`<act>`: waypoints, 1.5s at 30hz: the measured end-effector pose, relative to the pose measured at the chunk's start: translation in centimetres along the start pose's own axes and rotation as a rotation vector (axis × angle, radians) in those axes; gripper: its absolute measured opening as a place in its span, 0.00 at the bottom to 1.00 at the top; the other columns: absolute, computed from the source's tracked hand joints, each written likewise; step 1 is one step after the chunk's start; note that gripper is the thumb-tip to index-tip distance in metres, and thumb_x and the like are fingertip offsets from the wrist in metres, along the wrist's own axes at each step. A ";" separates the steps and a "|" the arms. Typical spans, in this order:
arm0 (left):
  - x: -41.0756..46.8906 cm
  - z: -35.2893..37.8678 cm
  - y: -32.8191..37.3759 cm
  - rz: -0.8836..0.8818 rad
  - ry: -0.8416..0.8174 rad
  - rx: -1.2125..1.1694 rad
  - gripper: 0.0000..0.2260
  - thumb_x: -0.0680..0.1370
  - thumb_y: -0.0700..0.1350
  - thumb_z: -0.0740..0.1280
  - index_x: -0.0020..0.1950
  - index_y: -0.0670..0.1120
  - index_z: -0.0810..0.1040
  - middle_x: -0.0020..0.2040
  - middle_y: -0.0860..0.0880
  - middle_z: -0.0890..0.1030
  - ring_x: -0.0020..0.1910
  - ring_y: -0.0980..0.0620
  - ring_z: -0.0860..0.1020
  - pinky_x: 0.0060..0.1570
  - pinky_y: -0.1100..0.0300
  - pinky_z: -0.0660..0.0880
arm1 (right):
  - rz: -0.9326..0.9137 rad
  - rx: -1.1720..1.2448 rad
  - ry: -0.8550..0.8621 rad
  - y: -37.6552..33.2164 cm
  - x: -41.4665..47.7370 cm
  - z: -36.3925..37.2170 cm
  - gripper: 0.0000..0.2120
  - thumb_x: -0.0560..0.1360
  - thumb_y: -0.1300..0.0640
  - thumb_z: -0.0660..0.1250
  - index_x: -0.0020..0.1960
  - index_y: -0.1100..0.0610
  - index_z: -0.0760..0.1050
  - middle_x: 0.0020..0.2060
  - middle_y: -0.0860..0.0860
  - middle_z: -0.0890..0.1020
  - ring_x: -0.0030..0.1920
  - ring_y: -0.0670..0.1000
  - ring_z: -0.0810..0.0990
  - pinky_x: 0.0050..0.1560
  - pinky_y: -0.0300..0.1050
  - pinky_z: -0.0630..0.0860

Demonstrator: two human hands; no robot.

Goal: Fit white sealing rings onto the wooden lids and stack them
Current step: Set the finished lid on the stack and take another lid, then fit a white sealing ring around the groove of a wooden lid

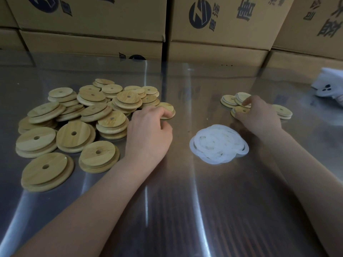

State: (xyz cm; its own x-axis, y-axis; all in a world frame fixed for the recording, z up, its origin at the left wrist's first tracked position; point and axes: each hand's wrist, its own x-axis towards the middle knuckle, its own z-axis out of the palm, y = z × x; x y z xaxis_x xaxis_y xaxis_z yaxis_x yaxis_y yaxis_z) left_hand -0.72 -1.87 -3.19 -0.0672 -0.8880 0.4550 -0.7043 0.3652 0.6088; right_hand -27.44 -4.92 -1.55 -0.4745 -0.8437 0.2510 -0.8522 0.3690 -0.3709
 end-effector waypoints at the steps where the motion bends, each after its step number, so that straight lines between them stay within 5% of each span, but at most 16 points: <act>1: 0.1 0.0 -0.2 -0.025 -0.017 0.054 0.14 0.76 0.38 0.64 0.59 0.49 0.80 0.61 0.49 0.77 0.64 0.46 0.71 0.62 0.52 0.68 | -0.078 0.033 0.017 -0.4 -0.2 -0.1 0.13 0.75 0.53 0.67 0.59 0.55 0.74 0.53 0.58 0.80 0.54 0.61 0.76 0.50 0.48 0.71; 4: 0.0 0.1 -0.4 -0.099 -0.120 0.194 0.18 0.76 0.41 0.64 0.67 0.47 0.74 0.66 0.45 0.72 0.69 0.42 0.65 0.67 0.50 0.63 | -0.302 0.229 -0.021 -1.8 -1.5 -0.5 0.05 0.75 0.58 0.67 0.49 0.52 0.80 0.37 0.48 0.79 0.38 0.44 0.75 0.36 0.31 0.65; 6: 0.0 0.3 -0.5 -0.121 -0.207 0.277 0.22 0.77 0.45 0.64 0.71 0.45 0.68 0.71 0.43 0.68 0.73 0.40 0.60 0.72 0.48 0.58 | -0.416 0.331 -0.125 -2.7 -2.6 -0.7 0.04 0.75 0.58 0.68 0.46 0.51 0.81 0.35 0.44 0.79 0.35 0.39 0.75 0.37 0.28 0.67; 15: 0.0 0.4 -0.7 -0.154 -0.290 0.249 0.23 0.78 0.48 0.64 0.71 0.44 0.65 0.73 0.43 0.63 0.76 0.40 0.52 0.75 0.46 0.53 | -0.619 0.304 -0.480 -4.1 -4.7 -1.4 0.06 0.73 0.57 0.71 0.43 0.47 0.84 0.40 0.43 0.79 0.37 0.40 0.74 0.39 0.29 0.69; 32: 0.0 0.7 -0.4 -0.094 -0.173 0.145 0.14 0.75 0.45 0.67 0.61 0.50 0.75 0.56 0.50 0.68 0.60 0.43 0.66 0.56 0.55 0.63 | -0.673 0.250 -0.453 -4.5 -4.7 -1.1 0.06 0.70 0.56 0.75 0.38 0.47 0.81 0.38 0.40 0.77 0.38 0.40 0.73 0.41 0.28 0.68; 38: 0.4 0.9 -0.7 -0.154 -0.150 0.143 0.26 0.74 0.50 0.71 0.70 0.47 0.69 0.64 0.46 0.68 0.66 0.42 0.63 0.63 0.53 0.64 | -0.681 0.293 -0.445 -4.7 -4.9 -1.3 0.08 0.71 0.58 0.74 0.37 0.47 0.80 0.38 0.35 0.77 0.37 0.41 0.73 0.40 0.30 0.69; 45: 0.6 0.9 -1.2 -0.218 -0.215 0.162 0.24 0.75 0.58 0.69 0.63 0.43 0.73 0.66 0.44 0.68 0.68 0.42 0.63 0.65 0.54 0.61 | -0.677 0.403 -0.442 -5.0 -5.5 -1.5 0.08 0.72 0.61 0.73 0.39 0.50 0.80 0.33 0.41 0.79 0.33 0.40 0.73 0.36 0.32 0.71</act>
State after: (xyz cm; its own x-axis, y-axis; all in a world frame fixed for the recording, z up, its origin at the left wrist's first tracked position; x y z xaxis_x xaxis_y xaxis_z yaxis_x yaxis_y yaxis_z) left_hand -0.61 -3.13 -4.22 -0.0384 -0.9851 0.1675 -0.8201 0.1268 0.5579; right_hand -20.90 -1.52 0.24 0.2996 -0.9341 0.1942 -0.7368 -0.3559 -0.5748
